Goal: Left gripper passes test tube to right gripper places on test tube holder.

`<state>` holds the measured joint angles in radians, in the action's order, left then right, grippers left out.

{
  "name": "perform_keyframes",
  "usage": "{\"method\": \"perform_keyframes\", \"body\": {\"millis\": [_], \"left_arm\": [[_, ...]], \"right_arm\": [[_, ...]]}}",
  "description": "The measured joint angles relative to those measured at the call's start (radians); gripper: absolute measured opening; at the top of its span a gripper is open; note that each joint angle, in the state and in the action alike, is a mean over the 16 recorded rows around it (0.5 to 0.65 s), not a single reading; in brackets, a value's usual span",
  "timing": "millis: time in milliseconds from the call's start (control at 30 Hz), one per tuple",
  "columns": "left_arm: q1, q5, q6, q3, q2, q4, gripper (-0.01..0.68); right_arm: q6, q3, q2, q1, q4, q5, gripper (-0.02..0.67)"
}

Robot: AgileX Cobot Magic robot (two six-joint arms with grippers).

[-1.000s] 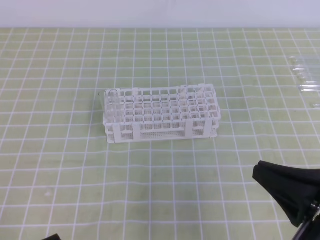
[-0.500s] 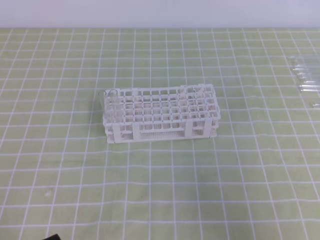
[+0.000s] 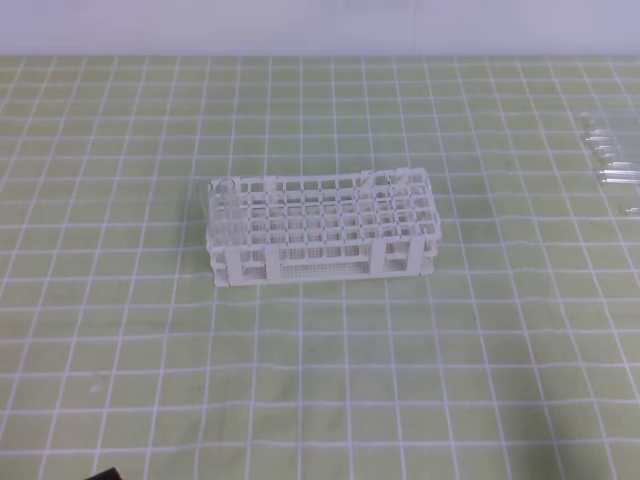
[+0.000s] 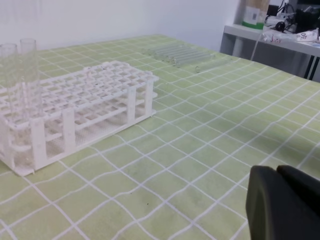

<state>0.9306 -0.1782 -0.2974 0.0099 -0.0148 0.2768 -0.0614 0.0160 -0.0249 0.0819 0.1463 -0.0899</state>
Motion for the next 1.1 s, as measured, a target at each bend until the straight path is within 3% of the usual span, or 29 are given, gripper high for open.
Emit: {"method": "perform_keyframes", "body": {"millis": [500,1100], "left_arm": [[0.000,-0.003,0.000,-0.002,0.001,0.001,-0.002],[-0.014,0.000,0.000,-0.001,0.000,0.001,-0.002]], "right_arm": [[0.000,-0.017,0.041,-0.015,0.005,-0.202,-0.015],[0.000,-0.017,0.041,-0.015,0.004,-0.219,-0.015]]}}
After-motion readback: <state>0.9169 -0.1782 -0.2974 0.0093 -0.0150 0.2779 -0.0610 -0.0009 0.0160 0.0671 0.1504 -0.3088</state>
